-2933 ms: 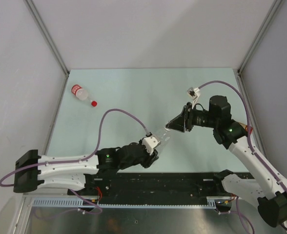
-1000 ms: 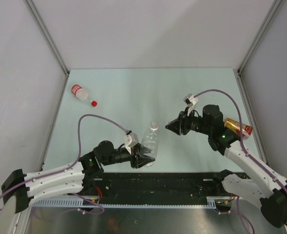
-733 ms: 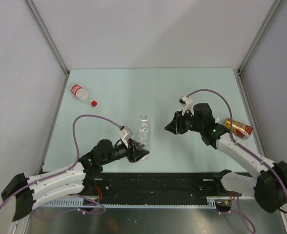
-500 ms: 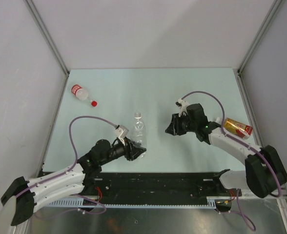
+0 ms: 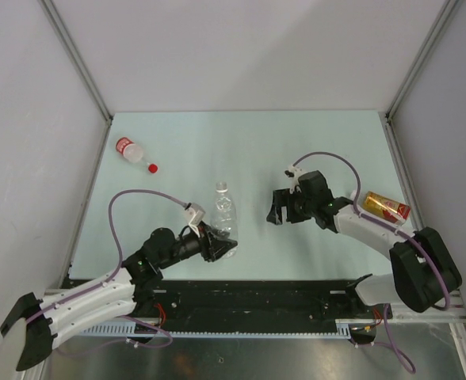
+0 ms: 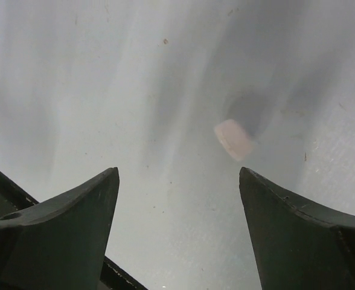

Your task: Unscrew the bottle caps

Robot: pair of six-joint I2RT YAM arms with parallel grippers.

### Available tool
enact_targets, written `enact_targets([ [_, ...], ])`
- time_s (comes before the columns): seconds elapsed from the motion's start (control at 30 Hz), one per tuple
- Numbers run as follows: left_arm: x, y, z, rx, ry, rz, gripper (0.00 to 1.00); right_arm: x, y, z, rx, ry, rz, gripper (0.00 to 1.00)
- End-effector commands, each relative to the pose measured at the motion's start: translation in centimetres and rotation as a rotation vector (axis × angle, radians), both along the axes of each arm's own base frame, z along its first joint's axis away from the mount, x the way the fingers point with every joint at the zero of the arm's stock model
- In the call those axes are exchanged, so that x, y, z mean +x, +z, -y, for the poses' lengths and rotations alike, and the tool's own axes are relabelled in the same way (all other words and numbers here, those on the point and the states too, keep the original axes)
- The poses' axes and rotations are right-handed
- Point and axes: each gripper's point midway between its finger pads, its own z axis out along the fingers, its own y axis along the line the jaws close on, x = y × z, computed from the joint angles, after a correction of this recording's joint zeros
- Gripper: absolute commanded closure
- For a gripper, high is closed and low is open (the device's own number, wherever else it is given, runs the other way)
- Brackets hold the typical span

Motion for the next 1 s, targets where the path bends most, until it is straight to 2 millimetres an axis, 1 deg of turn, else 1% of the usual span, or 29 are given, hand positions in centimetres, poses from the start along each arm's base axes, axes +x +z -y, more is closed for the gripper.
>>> enact_targets([
  [0.0, 0.0, 0.8, -0.1, -0.038, 0.0, 0.019, 1.0, 1.0, 3.9, -0.7, 0.059, 0.009, 0.113, 0.13],
  [0.17, -0.2, 0.8, 0.0, -0.036, -0.011, 0.021, 1.0, 0.5, 5.4, -0.7, 0.088, 0.023, 0.138, 0.07],
  [0.33, -0.4, 0.8, 0.2, -0.032, -0.028, 0.018, 1.0, 0.2, 7.0, -0.8, 0.129, 0.04, 0.162, 0.05],
  [0.5, -0.6, 0.5, 0.3, -0.025, -0.044, 0.011, 1.0, -0.5, 9.2, -1.2, 0.185, 0.088, 0.208, 0.01],
  [0.57, -0.7, 0.4, 0.3, -0.024, -0.05, 0.008, 1.0, -0.9, 10.4, -1.4, 0.213, 0.12, 0.24, 0.01],
  [0.63, -0.9, 0.5, 0.5, -0.026, -0.065, 0.005, 1.0, -1.4, 12.0, -1.7, 0.258, 0.151, 0.274, 0.01],
  [0.73, -1.5, 0.7, 0.8, -0.026, -0.103, 0.001, 1.0, -2.4, 14.8, -2.4, 0.362, 0.211, 0.314, 0.01],
  [0.97, -2.8, 0.6, 2.0, -0.006, -0.21, -0.025, 1.0, -6.0, 22.5, -4.1, 0.641, 0.39, 0.397, 0.01],
])
